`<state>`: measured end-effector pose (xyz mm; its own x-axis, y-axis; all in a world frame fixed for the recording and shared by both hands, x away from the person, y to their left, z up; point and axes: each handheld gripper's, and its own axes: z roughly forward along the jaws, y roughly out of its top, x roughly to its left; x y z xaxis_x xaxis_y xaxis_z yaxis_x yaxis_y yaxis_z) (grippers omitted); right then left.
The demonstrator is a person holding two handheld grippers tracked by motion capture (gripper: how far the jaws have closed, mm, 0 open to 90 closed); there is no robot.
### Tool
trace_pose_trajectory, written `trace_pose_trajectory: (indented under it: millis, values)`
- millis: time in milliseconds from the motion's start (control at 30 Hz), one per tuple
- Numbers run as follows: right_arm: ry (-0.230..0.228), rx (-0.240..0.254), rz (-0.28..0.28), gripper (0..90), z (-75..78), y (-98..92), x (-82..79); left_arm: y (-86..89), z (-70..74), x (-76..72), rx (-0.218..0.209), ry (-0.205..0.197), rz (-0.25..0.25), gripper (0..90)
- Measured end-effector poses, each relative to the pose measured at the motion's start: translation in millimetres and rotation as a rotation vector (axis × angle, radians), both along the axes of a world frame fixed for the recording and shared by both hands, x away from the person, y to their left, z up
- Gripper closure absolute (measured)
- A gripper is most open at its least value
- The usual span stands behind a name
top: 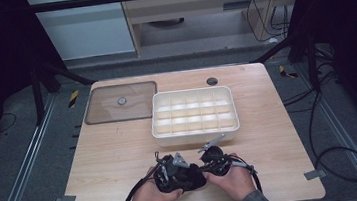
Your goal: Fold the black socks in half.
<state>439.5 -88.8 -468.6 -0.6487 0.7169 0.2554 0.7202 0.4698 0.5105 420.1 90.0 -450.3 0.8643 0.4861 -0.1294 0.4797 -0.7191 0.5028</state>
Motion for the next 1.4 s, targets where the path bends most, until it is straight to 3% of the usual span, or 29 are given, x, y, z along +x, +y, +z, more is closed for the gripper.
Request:
trace_pose_trajectory:
  millis: [233,367,633,867,1000,1200,1400]
  values:
    - [0.0,0.007,-0.003,82.2,-1.4,-1.7,-1.9,7.7,10.7,-4.9,-0.042,-0.007,-0.002,64.8]
    - [0.0,0.01,-0.007,82.2,-2.4,-3.3,-3.3,17.9,18.5,-7.4,-0.054,-0.035,0.032,64.0]
    - [-0.005,0.015,-0.01,81.9,-2.9,-4.3,-6.5,53.8,25.4,0.3,0.021,-0.121,0.141,60.3]
    - [-0.006,0.013,-0.009,81.8,-1.6,-3.5,-7.4,73.1,16.7,-0.2,0.034,-0.092,0.187,55.3]
    - [-0.004,0.01,-0.01,81.6,-2.7,-2.8,-7.9,77.8,7.7,-1.9,0.086,-0.078,0.203,56.2]
    - [-0.004,0.011,-0.009,81.5,-2.7,-3.0,-7.8,85.5,-0.9,-3.2,0.045,-0.027,0.223,51.9]
    - [-0.002,0.012,-0.007,81.5,-3.6,-3.2,-7.4,83.4,-6.6,-7.0,0.06,-0.01,0.201,51.6]
